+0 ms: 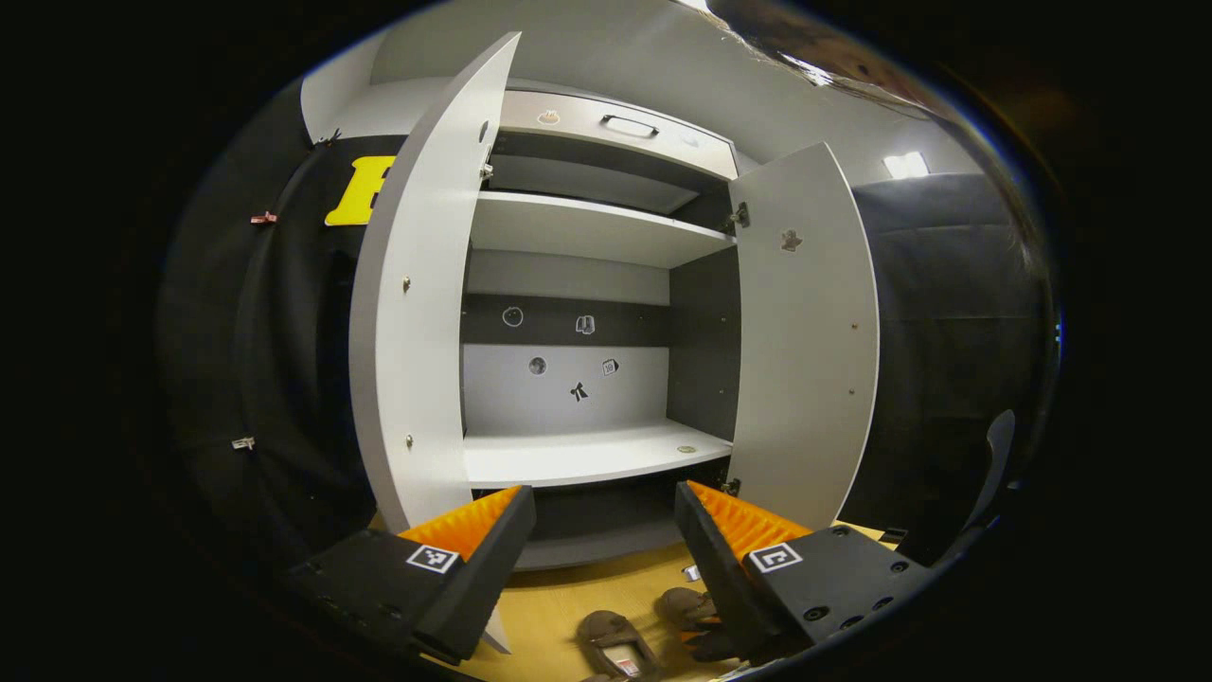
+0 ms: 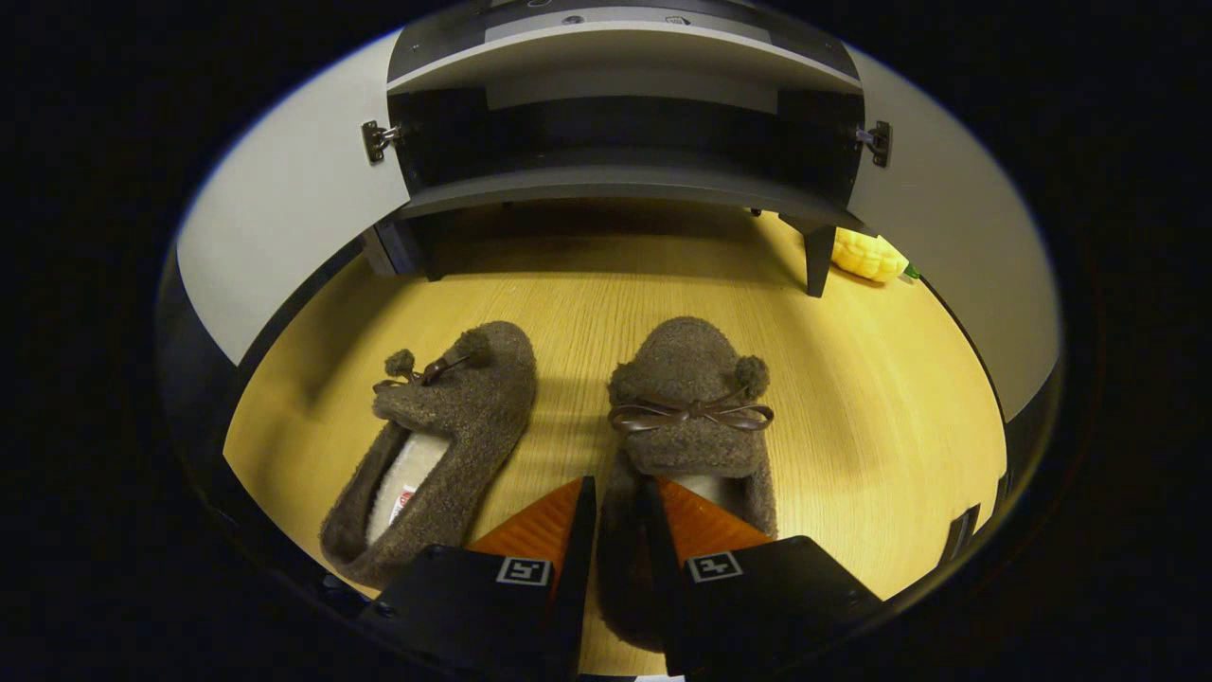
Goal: Grab one shoe with the right hand and put it into the shoe cabinet, grab the other shoe with the left hand and put it into the shoe cabinet; then close the right door with the right hand and the left door with the left hand.
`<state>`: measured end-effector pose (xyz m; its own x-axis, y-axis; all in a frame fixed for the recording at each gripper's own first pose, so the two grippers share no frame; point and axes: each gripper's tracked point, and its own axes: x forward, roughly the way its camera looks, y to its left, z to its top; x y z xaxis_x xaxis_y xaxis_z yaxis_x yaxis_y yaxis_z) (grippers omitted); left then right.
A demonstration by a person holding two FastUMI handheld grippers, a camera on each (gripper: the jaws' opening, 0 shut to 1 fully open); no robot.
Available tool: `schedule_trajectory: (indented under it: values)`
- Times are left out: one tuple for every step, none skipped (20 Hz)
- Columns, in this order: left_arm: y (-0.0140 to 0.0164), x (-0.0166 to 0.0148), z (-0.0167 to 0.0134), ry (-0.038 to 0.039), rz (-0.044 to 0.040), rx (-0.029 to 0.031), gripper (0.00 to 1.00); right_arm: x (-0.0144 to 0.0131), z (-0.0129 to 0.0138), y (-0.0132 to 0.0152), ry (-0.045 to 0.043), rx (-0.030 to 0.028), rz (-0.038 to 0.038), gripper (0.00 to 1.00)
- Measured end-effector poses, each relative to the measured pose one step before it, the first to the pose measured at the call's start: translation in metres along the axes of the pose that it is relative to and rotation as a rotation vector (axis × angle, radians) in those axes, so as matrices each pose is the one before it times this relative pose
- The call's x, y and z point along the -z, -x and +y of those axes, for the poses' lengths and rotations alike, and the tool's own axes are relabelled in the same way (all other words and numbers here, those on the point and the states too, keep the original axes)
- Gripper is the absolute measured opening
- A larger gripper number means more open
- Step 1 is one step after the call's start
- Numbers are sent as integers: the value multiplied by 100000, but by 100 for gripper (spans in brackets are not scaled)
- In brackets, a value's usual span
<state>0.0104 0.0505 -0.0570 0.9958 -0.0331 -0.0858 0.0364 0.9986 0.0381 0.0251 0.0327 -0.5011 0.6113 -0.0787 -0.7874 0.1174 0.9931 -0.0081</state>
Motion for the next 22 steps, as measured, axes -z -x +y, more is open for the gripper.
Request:
schedule_trajectory:
  values:
    - [-69,48,-57,381,67,227,95,2,-9,-236,831,-25,-142,38]
    - [-71,36,42,264,27,167,95,28,63,-82,837,-187,-29,38]
    - [-49,136,9,106,174,16,95,-10,-161,-246,1329,602,-661,38]
    - [-68,44,79,102,246,-53,95,-370,-1157,-38,1225,4152,-1264,38]
    - [-74,89,-37,137,220,10,95,-137,375,-440,-445,-1015,33,11]
    - [40,68,69,140,114,-131,95,278,96,490,32,-602,120,11]
    - [-104,60,78,303,101,-6,95,-48,33,-96,238,-441,142,12]
    - [-24,21,-74,347,224,153,95,37,-150,-133,290,493,-383,12]
    - [40,-12,-86,273,-41,-1,95,-111,3,461,399,376,-404,5]
    - [2,-7,-27,96,7,69,95,-29,-74,-216,1102,-113,359,5]
    - [-108,49,-54,71,26,131,95,-74,-135,239,348,-330,472,5]
    - [-64,43,-159,-60,194,283,95,-320,-43,355,-351,-1119,-423,5]
    - [-156,10,-39,-74,22,35,95,-636,-293,692,-932,-584,-1144,5]
    - [-87,-5,-129,82,-50,43,95,-732,-548,892,-526,-212,-1190,5]
    - [-226,89,-201,147,148,242,95,-956,-495,1097,-1172,-702,-1072,5]
    - [-135,-38,-198,119,129,139,95,-1098,-41,1256,-2484,-1890,-1159,5]
    - [-269,3,-193,126,-30,275,95,-1409,-417,1216,-1214,-8,-2038,5]
    - [-145,-59,-224,142,-142,270,95,-1612,-826,1113,621,937,-2595,5]
    - [-197,-78,-237,232,-307,242,95,-1900,-720,1083,1025,1029,-2824,5]
    - [-142,-74,-231,465,-200,191,95,-2206,-632,1037,846,1036,-3435,5]
    - [-178,46,-215,598,-100,157,95,-2456,-783,816,1263,744,-3781,5]
    - [-59,7,-174,717,7,78,95,-2665,-753,716,1552,844,-3727,5]
